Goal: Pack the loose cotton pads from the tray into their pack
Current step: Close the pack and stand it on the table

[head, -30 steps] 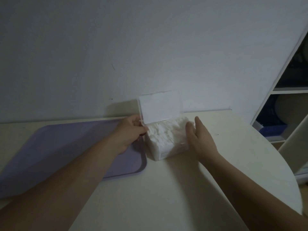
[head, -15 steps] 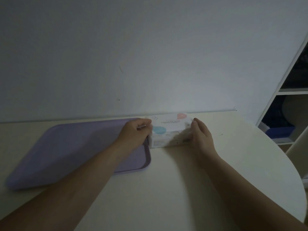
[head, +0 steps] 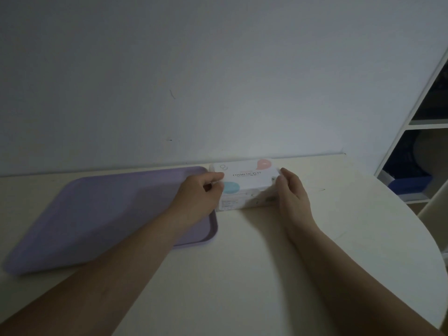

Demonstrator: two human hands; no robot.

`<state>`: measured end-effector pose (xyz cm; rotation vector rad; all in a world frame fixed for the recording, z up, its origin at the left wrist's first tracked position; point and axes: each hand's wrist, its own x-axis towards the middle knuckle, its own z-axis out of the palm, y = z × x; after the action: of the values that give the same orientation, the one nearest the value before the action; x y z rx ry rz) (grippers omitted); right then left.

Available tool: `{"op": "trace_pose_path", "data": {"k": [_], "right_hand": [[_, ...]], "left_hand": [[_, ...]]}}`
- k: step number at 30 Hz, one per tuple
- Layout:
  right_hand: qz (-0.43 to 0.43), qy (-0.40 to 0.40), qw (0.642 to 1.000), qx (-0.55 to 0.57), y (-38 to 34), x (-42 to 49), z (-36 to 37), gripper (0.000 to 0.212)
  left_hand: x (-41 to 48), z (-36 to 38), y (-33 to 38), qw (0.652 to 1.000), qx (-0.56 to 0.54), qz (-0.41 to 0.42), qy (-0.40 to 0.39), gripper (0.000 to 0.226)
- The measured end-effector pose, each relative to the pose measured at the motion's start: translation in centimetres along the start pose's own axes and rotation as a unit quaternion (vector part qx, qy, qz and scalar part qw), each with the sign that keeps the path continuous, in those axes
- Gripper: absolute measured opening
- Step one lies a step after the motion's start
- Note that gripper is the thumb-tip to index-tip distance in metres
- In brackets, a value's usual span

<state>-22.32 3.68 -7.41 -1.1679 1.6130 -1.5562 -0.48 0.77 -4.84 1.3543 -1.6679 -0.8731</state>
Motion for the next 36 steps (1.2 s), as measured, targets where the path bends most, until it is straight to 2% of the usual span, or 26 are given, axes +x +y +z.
{"op": "trace_pose_path", "data": {"k": [7,13,16,18,19,20,22,24,27,32,36], "right_hand": [[-0.013,0.009,1.000,-0.014,0.0,0.1,0.1,0.049],[-0.002,0.027,0.999,-0.027,0.0,0.3,0.2,0.057],[0.000,0.038,0.999,-0.037,0.1,-0.1,0.3,0.063],[-0.031,0.054,0.996,-0.070,0.1,-1.0,0.6,0.063],[-0.061,0.058,0.990,-0.110,0.0,-1.5,1.0,0.061],[-0.103,0.062,0.979,-0.165,-0.1,-2.0,1.5,0.057],[-0.202,0.049,0.939,-0.273,-0.1,-2.6,2.7,0.049],[-0.266,0.002,0.895,-0.357,0.0,-2.7,3.8,0.042],[-0.267,-0.045,0.869,-0.414,0.1,-2.5,4.7,0.041],[-0.278,-0.036,0.860,-0.428,0.1,-2.1,4.6,0.040],[-0.260,-0.052,0.866,-0.425,-0.2,-2.3,4.4,0.043]], "left_hand": [[0.6,0.0,-0.5,1.000,-0.003,0.006,-0.017,0.034],[-0.1,-0.2,0.0,0.999,0.043,0.002,-0.034,0.037],[-1.2,-0.8,-0.2,0.990,0.128,-0.025,-0.042,0.044],[-2.0,-1.2,-0.6,0.974,0.204,-0.055,-0.078,0.064],[-2.4,-1.3,-0.8,0.967,0.230,-0.057,-0.090,0.071],[-2.6,-1.3,-0.9,0.963,0.245,-0.047,-0.100,0.063],[-2.5,-1.1,-1.5,0.957,0.268,-0.013,-0.113,0.027],[-2.2,-1.1,-1.6,0.949,0.290,0.002,-0.127,0.020],[-2.1,-1.0,-1.4,0.943,0.302,0.019,-0.139,0.025],[-1.8,-1.1,-2.0,0.942,0.304,0.026,-0.142,0.043],[-1.7,-1.1,-2.1,0.947,0.287,0.029,-0.144,0.036]]}}
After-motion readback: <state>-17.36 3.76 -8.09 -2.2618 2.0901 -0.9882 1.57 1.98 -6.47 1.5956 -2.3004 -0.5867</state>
